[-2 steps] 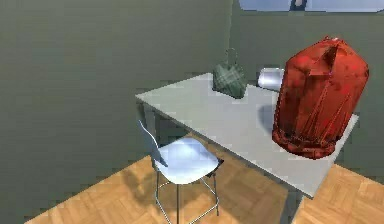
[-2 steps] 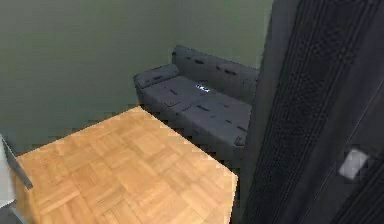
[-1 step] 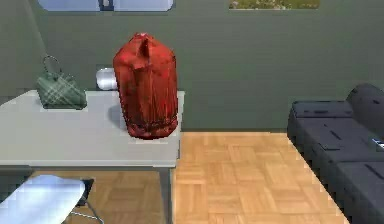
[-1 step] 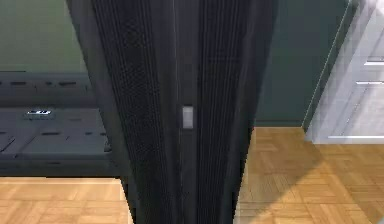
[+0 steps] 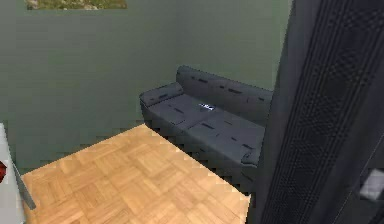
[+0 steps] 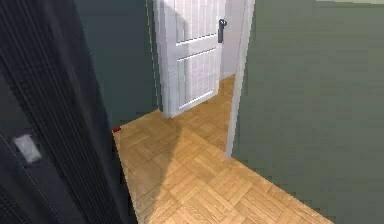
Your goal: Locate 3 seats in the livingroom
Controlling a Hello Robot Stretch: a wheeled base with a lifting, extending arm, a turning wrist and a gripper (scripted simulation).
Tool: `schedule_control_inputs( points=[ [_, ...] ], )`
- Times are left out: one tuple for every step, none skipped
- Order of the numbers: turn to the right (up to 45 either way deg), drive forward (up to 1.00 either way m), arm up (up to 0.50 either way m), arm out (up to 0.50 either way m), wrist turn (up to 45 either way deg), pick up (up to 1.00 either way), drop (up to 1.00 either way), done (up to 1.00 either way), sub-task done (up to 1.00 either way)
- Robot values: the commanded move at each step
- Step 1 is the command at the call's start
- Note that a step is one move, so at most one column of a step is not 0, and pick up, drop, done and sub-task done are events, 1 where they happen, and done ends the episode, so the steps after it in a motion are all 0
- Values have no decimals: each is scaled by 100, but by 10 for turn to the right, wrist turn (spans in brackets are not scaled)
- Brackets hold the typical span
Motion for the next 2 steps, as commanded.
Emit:
schedule_control_inputs(
  points=[
    [150, 0, 0, 0, 0, 0, 0, 0, 0],
    [0, 35, 0, 0, 0, 0, 0, 0, 0]
  ],
)
